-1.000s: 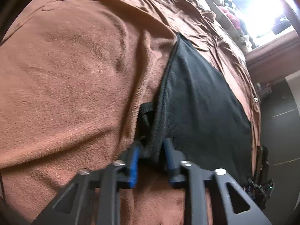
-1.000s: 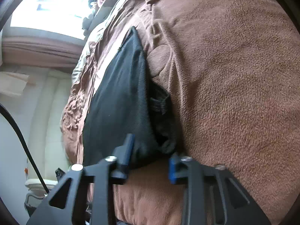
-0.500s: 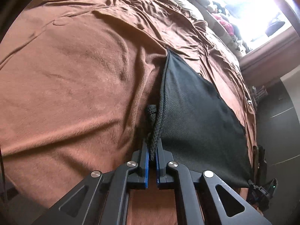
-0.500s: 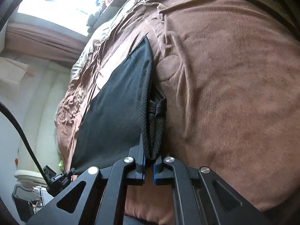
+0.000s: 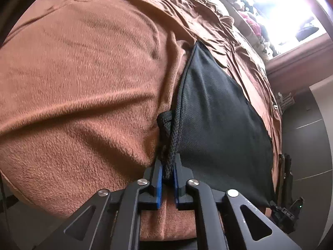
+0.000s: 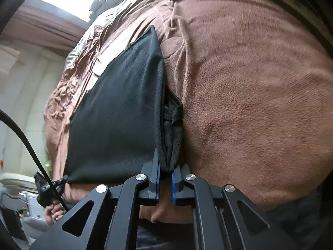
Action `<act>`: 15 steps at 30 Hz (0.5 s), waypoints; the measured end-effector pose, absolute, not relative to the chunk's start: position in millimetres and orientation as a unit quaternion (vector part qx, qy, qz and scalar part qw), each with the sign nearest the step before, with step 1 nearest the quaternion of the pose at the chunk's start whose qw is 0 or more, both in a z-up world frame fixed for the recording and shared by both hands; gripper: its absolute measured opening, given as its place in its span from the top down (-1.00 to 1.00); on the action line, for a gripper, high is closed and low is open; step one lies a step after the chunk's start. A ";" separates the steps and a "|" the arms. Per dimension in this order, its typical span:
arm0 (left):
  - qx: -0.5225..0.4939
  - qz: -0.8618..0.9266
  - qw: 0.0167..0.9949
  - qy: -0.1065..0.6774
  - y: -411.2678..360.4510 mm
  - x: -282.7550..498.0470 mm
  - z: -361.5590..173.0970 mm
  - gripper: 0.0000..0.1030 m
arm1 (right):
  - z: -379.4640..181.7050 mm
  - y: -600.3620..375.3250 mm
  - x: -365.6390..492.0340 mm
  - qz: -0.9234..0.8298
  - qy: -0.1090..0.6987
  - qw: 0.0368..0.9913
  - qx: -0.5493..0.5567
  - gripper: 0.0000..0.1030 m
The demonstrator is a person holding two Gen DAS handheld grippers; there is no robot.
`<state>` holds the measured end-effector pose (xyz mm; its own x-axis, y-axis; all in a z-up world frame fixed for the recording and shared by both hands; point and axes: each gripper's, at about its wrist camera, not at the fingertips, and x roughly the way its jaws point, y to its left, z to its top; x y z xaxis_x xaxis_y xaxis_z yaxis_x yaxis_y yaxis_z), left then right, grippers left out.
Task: Fold small clothes
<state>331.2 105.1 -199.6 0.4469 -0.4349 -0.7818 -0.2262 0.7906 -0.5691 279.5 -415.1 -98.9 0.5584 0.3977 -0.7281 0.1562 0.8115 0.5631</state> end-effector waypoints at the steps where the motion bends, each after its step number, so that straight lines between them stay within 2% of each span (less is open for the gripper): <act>1: -0.322 -0.068 0.787 0.522 105.4 331.2 -201.3 0.54 | -94.8 -415.3 277.4 0.069 0.462 0.833 0.298 0.76; 2: -0.332 -0.076 0.784 0.519 106.2 330.0 -202.5 0.34 | -89.2 -417.5 273.6 0.063 0.458 0.836 0.297 0.73; 7: -0.343 -0.085 0.788 0.504 102.8 327.5 -199.1 0.05 | -62.8 -420.5 247.7 0.057 0.433 0.852 0.288 0.72; 15: -0.339 -0.082 0.798 0.491 95.4 325.2 -200.2 0.01 | -25.4 -385.5 224.3 0.094 0.399 0.883 0.229 0.72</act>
<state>325.2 95.4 -200.2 0.5039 -0.4644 -0.7283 -0.2021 0.7563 -0.6222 224.3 -385.5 -25.4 0.6639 0.3481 -0.6619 0.0179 0.8775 0.4793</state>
